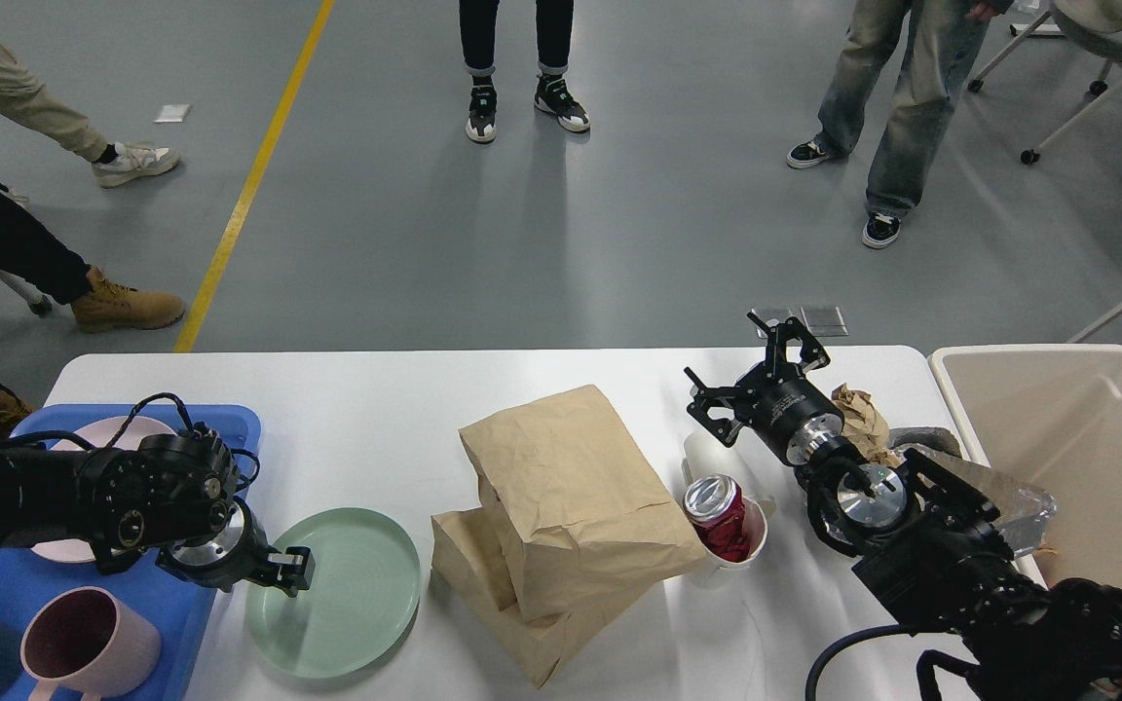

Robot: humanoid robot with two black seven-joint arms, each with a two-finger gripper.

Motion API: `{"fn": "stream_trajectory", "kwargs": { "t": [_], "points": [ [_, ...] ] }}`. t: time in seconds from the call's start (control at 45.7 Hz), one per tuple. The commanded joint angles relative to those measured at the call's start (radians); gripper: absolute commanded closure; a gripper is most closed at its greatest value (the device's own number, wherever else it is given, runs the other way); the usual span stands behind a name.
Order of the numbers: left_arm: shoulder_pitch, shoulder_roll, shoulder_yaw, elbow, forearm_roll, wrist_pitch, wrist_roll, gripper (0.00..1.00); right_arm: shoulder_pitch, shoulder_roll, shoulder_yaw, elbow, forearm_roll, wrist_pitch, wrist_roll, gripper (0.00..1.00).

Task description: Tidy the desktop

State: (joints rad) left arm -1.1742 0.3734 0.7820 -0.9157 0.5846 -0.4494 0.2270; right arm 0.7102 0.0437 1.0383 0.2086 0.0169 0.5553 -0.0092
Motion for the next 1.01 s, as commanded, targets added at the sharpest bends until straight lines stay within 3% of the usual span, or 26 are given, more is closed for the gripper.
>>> {"fn": "stream_trajectory", "kwargs": {
  "t": [0.0,0.131,0.285,0.744,0.985],
  "points": [
    [0.004,-0.010,-0.004,0.000,-0.002,-0.009,0.014,0.48,0.000,0.001,0.000,0.000,0.000,0.000,0.000,0.00],
    [0.007,-0.013,-0.006,0.000,-0.015,-0.020,0.083,0.78,0.000,-0.001,-0.001,0.000,0.000,0.000,0.000,0.00],
    [0.019,-0.011,-0.044,0.000,-0.022,-0.054,0.143,1.00,0.000,-0.001,0.000,0.000,0.000,0.000,0.000,0.00],
    [0.039,-0.007,-0.119,0.006,-0.023,-0.086,0.196,1.00,0.000,-0.001,0.000,0.000,0.000,0.000,0.000,0.00],
    [0.004,0.009,-0.182,0.005,-0.037,-0.204,0.193,1.00,0.000,0.001,0.000,0.000,0.000,0.000,0.000,0.00]
  ]
}}
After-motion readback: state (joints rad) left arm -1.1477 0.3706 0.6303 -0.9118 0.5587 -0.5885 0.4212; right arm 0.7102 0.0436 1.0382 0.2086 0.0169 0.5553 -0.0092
